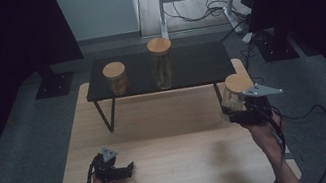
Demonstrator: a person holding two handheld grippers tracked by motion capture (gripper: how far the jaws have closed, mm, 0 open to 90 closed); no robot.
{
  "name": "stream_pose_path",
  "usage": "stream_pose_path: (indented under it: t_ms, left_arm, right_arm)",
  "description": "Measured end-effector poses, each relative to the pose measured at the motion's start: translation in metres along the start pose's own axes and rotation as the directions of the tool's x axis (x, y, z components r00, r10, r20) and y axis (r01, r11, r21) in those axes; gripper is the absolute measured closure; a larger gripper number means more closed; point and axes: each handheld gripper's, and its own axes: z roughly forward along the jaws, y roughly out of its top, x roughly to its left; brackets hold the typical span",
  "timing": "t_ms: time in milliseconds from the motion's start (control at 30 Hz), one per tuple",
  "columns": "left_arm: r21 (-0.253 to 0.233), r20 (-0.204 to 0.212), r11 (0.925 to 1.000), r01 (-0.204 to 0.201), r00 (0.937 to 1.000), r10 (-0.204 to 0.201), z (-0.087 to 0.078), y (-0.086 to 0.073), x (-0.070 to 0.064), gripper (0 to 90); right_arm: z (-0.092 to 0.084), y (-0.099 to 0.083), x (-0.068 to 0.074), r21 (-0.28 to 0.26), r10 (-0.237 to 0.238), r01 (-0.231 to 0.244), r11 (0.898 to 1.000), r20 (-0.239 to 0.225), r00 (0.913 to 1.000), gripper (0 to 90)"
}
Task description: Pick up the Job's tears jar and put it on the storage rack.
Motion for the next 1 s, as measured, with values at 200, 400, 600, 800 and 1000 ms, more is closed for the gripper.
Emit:
stream_pose_path:
  t_ms: [200,400,600,800,1000]
  left_arm:
    - [0.002,0.000,1.0000,-0.002,1.0000,0.002,0.000,0.000,0.000,1.6]
    - [-0.001,0.000,1.0000,0.002,1.0000,-0.002,0.000,0.000,0.000,1.6]
    - [0.000,0.000,1.0000,0.000,1.0000,0.000,0.000,0.000,0.000,1.6]
    - [0.000,0.001,1.0000,-0.001,1.0000,0.001,0.000,0.000,0.000,1.6]
    - [0.000,0.002,1.0000,-0.001,1.0000,0.001,0.000,0.000,0.000,1.6]
  right_arm:
    - [0.002,0.010,0.000,-0.006,-0.001,0.001,1.000,0.000,1.0000,25.0]
    - [0.004,0.022,0.000,-0.011,-0.011,0.011,1.000,0.003,0.9999,25.0]
    - [0.006,0.034,0.001,-0.015,-0.016,0.016,1.000,0.001,0.9999,25.0]
    - [0.010,0.041,0.000,-0.018,-0.010,0.010,1.000,-0.002,0.9999,25.0]
    - [0.012,0.049,0.001,-0.018,-0.017,0.017,1.000,0.003,0.9999,25.1]
